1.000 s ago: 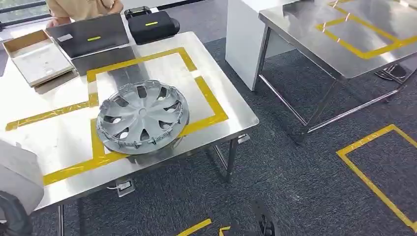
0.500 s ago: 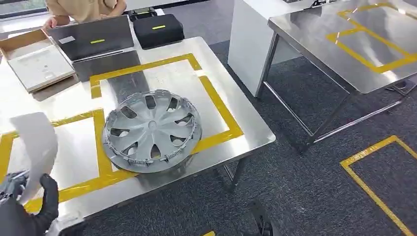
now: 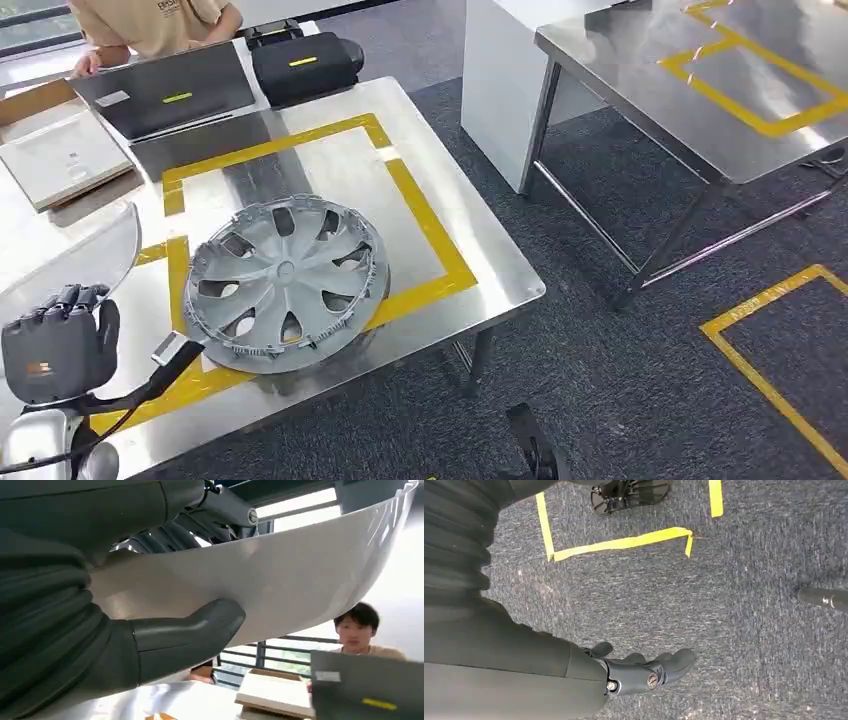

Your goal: Take the parts from the cabinet and place them on the table.

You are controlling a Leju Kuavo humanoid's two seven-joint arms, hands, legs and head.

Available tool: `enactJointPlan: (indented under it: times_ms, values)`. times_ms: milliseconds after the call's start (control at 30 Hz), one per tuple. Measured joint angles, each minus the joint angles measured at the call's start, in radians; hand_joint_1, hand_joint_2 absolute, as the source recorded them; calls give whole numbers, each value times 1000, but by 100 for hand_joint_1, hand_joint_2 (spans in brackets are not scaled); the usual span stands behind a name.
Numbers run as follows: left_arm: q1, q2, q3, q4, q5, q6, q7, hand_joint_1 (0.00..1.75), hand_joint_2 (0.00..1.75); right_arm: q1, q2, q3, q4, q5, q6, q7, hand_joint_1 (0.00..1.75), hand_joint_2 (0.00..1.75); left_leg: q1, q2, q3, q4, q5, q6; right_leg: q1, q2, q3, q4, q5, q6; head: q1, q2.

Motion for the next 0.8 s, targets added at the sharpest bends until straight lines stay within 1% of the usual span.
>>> enactJointPlan:
  times_ms: [100, 167, 233, 367, 533, 633, 667, 733, 767, 800]
  values:
    - [-57, 38, -31, 99, 0, 0, 76, 175, 175, 0, 0, 0, 0, 2, 0, 4, 0, 175, 3, 0, 0, -2, 3, -19, 2, -1, 0, 0, 0, -1, 1, 0]
    - [-114, 73, -48, 191, 0, 1, 100, 175, 175, -2, 0, 0, 0, 2, 0, 9, 0, 175, 3, 0, -1, -2, 3, -20, 3, 0, 0, 0, 2, -4, 1, 0]
    - [-168, 117, -61, 278, 0, 2, 131, 175, 175, 1, 1, 0, 0, 0, 0, 9, 0, 175, 3, 3, 0, -2, 3, -20, 3, 3, 0, 0, 3, -5, 0, 0]
    - [-223, 172, -86, 376, 0, 4, 145, 175, 175, 2, 2, 0, 0, -1, 0, 9, 0, 175, 3, 4, 0, -1, 3, -20, 3, 3, 2, -3, 3, -5, 0, 0]
    - [-272, 203, -104, 474, 0, -7, 142, 175, 175, 0, 2, 0, 0, -1, 0, 9, 0, 175, 3, 3, 0, -1, 3, -20, 2, 3, 4, -5, 4, -4, 0, 0]
    - [-292, 215, -105, 499, 7, -2, 136, 175, 175, 1, 3, 0, 0, -1, 0, 9, 0, 175, 3, 3, 0, -1, 3, -20, 2, 3, 5, -7, 5, -4, 1, 0]
    - [-296, 216, -105, 504, 8, -1, 134, 0, 175, 0, 3, 0, 0, -1, 0, 9, 0, 0, 3, 3, 0, -1, 3, -20, 2, 3, 6, -7, 5, -4, 1, 0]
    - [-297, 220, -105, 512, 9, 1, 142, 0, 175, -1, 4, 0, 0, 0, 0, 9, 0, 0, 3, 2, 0, -1, 3, -20, 2, 2, 6, -8, 5, -4, 1, 0]
    - [-297, 222, -106, 513, 4, 4, 153, 0, 0, -1, 5, 0, 0, 0, 0, 9, 0, 0, 3, 3, 0, -1, 3, -20, 2, 2, 6, -8, 5, -4, 1, 0]
    - [-296, 225, -108, 513, 3, 4, 155, 0, 0, -1, 5, 0, 0, 0, 0, 9, 0, 0, 3, 3, 0, -1, 3, -19, 2, 2, 6, -8, 5, -4, 1, 0]
